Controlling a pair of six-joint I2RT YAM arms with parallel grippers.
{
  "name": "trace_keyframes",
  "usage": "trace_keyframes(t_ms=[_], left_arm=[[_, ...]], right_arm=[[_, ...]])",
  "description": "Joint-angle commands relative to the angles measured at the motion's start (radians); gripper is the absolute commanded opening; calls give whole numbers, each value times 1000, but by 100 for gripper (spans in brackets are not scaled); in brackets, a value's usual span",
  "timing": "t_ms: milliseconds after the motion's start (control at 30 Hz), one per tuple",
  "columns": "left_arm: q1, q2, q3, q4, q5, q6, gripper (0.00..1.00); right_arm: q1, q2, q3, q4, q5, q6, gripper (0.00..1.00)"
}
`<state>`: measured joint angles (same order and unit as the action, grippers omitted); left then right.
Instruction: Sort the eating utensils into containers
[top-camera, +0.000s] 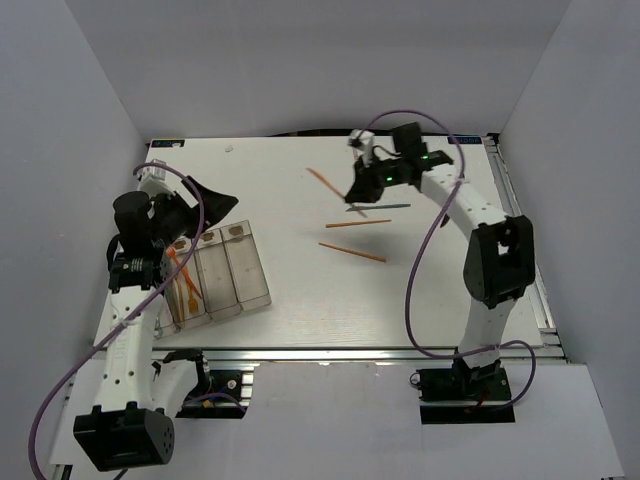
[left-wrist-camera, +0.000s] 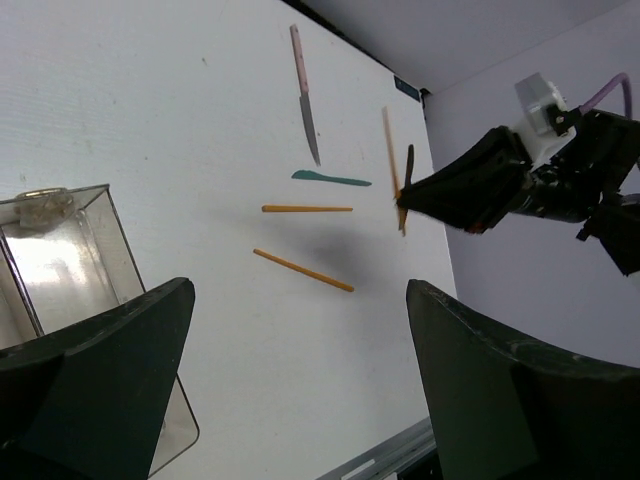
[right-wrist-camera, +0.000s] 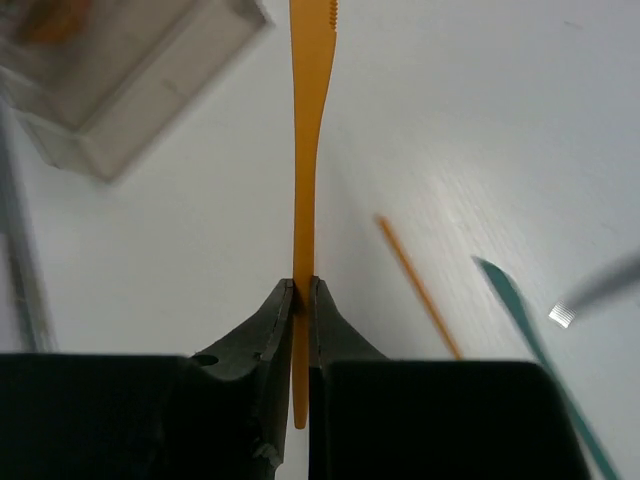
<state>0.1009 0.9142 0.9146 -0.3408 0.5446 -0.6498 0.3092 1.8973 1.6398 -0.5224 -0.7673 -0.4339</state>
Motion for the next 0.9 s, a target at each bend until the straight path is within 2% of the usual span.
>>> trace_keyframes(t_ms=[0, 33, 67, 167, 200, 400, 500, 867], left_arm=[[-4, -61, 47, -20, -31, 12, 98], [-4, -84, 49, -32, -40, 12, 98], [-4, -98, 52, -40, -44, 10, 98], [-3, -147, 69, -85, -72, 18, 98], [-3, -161, 75, -96, -78, 18, 98], [-3, -255, 78, -185, -118, 19, 98], [-4, -285, 84, -245, -146, 33, 98], [-4, -299, 99, -285, -201, 90, 98]], right_arm=[[154, -30, -32, 117, -86, 312, 0], [189, -23, -34, 157, -78, 383, 0], [253, -15, -32, 224, -41, 523, 0], [365, 35, -2, 324, 16, 699, 0], [389, 66, 6, 355, 28, 806, 0], [567, 190, 92, 510, 129, 1099, 0], [616, 245, 123, 577, 161, 1191, 0], [700, 298, 158, 624, 204, 1195, 0]])
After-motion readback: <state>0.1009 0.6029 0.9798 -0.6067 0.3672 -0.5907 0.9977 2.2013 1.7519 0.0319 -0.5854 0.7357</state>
